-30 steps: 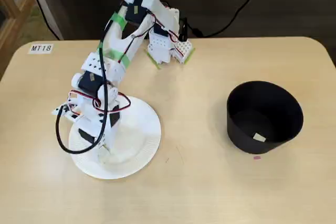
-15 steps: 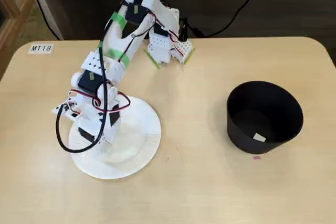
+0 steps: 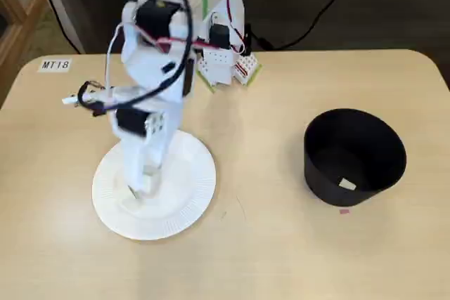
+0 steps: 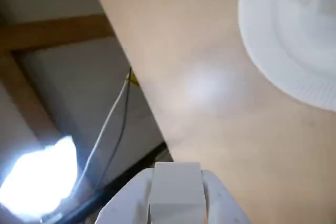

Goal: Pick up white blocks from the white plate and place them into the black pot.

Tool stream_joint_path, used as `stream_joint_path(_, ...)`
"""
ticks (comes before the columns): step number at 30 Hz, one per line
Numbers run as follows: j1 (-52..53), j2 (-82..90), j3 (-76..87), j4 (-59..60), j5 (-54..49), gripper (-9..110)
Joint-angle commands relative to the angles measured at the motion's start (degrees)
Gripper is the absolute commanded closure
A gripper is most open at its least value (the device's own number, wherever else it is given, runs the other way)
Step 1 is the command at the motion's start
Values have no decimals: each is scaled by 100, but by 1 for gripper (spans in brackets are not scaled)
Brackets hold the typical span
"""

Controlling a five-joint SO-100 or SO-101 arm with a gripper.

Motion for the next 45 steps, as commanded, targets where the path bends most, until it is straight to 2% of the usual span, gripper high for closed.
stream_joint_path(1,-1011,1556,984,-861,149,104)
stream_joint_path(4,-2083,2593,2382,-1635,211,104)
stream_joint_path(8,-3454,3138,4008,-2566,-44,104)
stream_joint_path(11,-4210,3067,5001,-3595,-378,104)
stream_joint_path(15,-4711,2259,5194,-3946,-932,104)
stream_joint_path(26,-4693,1600,5142,-3832,-1283,104)
stream_joint_path(28,-4685,1600,5124,-3674,-1336,82)
stream_joint_path(29,-4667,1617,5106,-3586,-1336,76)
stream_joint_path(33,-4526,1705,5106,-3480,-1318,74)
stream_joint_path(39,-4245,1723,4992,-3278,-1406,79)
stream_joint_path(43,-3885,1749,4605,-2602,-1415,104)
stream_joint_path(45,-3568,1714,4157,-1960,-1433,104)
